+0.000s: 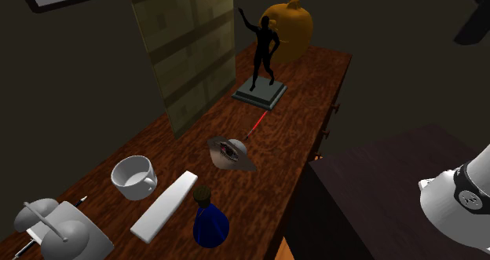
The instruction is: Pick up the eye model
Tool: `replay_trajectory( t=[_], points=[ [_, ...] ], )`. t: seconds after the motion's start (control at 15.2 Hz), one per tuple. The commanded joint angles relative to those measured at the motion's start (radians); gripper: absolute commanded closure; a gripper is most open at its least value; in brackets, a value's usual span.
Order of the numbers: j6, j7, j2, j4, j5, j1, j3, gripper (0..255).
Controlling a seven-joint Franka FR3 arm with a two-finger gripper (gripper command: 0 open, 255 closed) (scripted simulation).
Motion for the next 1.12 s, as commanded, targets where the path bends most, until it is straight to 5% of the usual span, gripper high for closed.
replay_trajectory(
  t=[0.0, 1.06],
  points=[
    [0.000, 0.000, 0.000, 0.000, 0.000, 0.000, 0.000, 0],
    [0.431, 0.118, 0.349, -0.124, -0.081, -0.157, -0.104, 0]
  ],
)
